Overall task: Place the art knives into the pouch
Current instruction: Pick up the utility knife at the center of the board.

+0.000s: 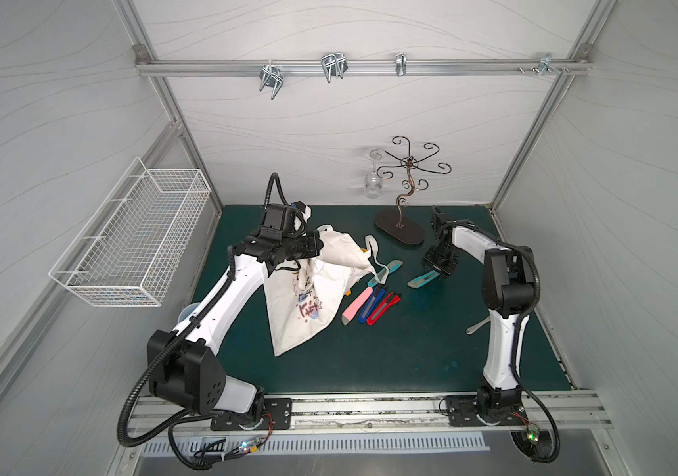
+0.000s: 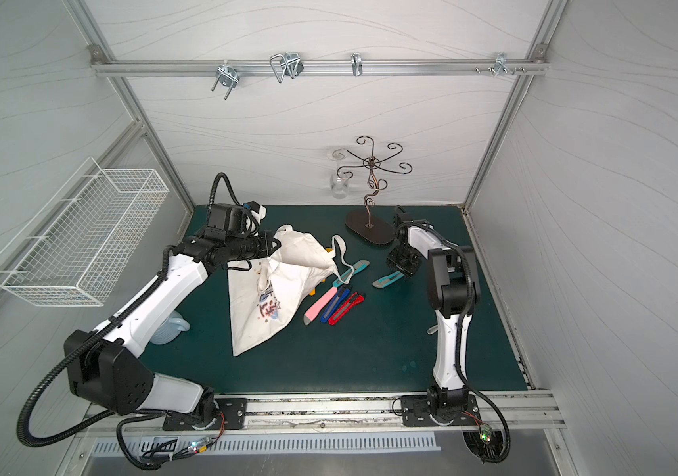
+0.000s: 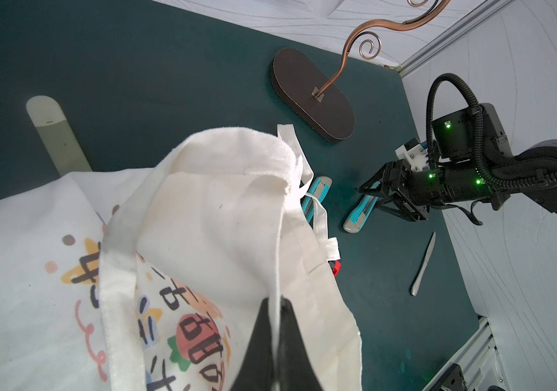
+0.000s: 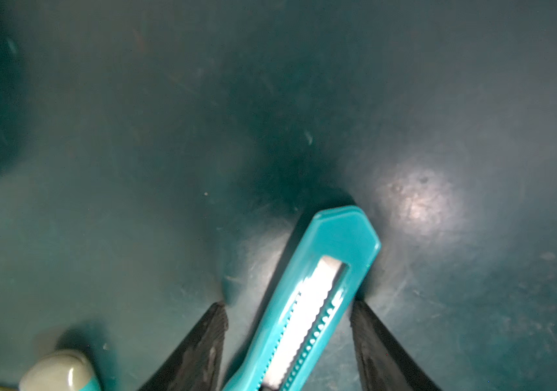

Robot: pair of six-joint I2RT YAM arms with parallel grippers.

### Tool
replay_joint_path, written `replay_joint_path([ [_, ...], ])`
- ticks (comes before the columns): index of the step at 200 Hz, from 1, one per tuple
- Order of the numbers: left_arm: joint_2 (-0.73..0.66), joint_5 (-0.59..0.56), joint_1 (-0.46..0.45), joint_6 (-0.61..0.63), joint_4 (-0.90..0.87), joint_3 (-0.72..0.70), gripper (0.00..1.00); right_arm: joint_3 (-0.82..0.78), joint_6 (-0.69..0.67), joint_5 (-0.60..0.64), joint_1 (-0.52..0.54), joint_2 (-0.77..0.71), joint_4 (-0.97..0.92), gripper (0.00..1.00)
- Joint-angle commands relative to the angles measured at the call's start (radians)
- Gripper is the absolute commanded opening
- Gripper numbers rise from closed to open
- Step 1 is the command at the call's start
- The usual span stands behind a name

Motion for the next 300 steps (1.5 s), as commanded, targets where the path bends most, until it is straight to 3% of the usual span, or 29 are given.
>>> replay_joint_path([
  [1,0.003,0.006,0.002,0.007,0.036,0.031,0.00,0.003,-0.014,0.013,-0.016,0.046,-0.026,0.57],
  [84,0.015,0.012,0.000,0.001,0.039,0.035,0.00,-0.066,-0.105,-0.031,-0.011,0.029,0.013,0.33],
  [130,0.017,0.010,-0.012,0.011,0.030,0.039,0.00,-0.096,-0.169,0.026,0.035,-0.051,0.016,0.28],
  [180,0.007,-0.022,-0.043,0.028,0.011,0.041,0.00,-0.089,-0.249,0.124,0.170,-0.229,-0.013,0.26],
  [245,0.010,-0.026,-0.056,0.033,0.002,0.048,0.00,0.149,-0.295,0.257,0.432,-0.323,-0.089,0.27],
  [300,0.005,-0.029,-0.066,0.038,-0.001,0.049,0.00,0.381,-0.332,0.302,0.523,-0.225,0.031,0.24],
])
